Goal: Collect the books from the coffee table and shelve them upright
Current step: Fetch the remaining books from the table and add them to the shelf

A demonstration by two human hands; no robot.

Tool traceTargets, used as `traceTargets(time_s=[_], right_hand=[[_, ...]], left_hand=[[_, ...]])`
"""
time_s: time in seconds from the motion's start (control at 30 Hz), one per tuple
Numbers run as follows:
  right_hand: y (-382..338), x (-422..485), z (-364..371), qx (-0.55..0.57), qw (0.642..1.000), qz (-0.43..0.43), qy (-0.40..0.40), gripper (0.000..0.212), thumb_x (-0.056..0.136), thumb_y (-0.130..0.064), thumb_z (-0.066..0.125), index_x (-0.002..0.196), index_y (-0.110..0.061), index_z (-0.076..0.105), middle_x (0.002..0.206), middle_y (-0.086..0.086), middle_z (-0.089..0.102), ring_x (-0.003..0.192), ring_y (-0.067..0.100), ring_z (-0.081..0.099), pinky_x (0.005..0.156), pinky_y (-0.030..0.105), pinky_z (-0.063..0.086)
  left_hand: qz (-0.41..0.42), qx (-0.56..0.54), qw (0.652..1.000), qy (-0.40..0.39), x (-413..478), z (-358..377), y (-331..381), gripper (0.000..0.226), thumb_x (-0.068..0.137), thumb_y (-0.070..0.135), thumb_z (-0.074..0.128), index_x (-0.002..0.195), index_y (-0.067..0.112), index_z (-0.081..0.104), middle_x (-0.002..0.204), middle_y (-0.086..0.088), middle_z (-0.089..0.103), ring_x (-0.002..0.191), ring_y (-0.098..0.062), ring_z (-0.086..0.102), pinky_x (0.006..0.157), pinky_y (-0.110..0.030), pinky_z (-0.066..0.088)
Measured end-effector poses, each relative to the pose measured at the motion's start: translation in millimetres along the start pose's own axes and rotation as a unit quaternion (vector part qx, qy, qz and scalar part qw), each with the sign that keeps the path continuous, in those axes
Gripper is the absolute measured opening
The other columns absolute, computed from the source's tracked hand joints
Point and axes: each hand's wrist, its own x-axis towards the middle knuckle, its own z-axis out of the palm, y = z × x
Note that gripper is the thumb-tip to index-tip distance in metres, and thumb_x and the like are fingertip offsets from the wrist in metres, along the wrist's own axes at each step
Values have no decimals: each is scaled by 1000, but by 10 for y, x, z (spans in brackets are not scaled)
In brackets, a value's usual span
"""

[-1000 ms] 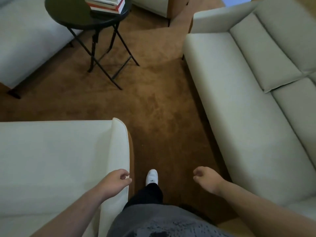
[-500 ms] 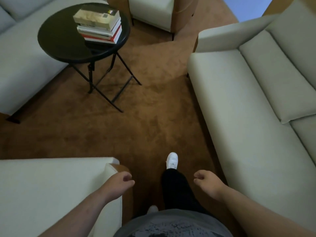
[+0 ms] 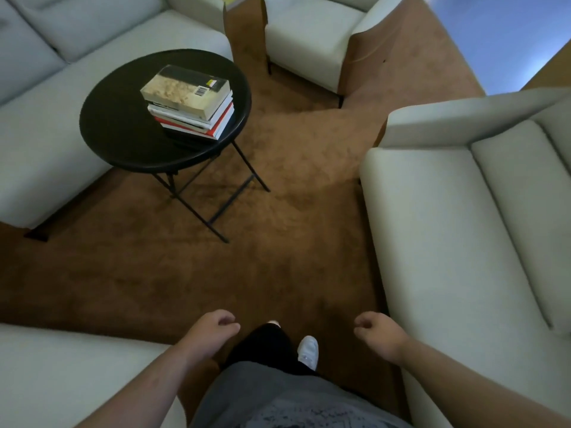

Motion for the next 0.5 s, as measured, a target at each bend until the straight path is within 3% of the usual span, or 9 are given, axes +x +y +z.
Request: traceTargets(time_s=[0.17,0.33,0.5], right_hand=[[-400,519,-451,-30,999,-13,-13,37,101,-25,59,136,-14,59,119,-1,61,107,12,56,94,23,43],[-960,1125,-1033,-60,998,-7,-10,38,101,-26,59,137,-15,58,129,2,63,107,12,58,90,23,48],[-1617,1598,-1605,-99,995,-8,-18,35,102,-26,56,135,-16,60,127,1,62,110,13,58,91,22,46]], left_hand=[[-11,-19,1000,-5,441,-360,341,41,97,33,60,136,21,56,123,6,59,118,-12,54,100,-28,47],[2,-27,1000,11,1009,-826,806,40,97,34,60,135,20,57,120,5,60,114,-11,56,89,-24,47],[1,-39,999,12,1441,-1265,1282,40,96,34,61,133,19,58,124,4,61,116,-10,56,96,-25,47]])
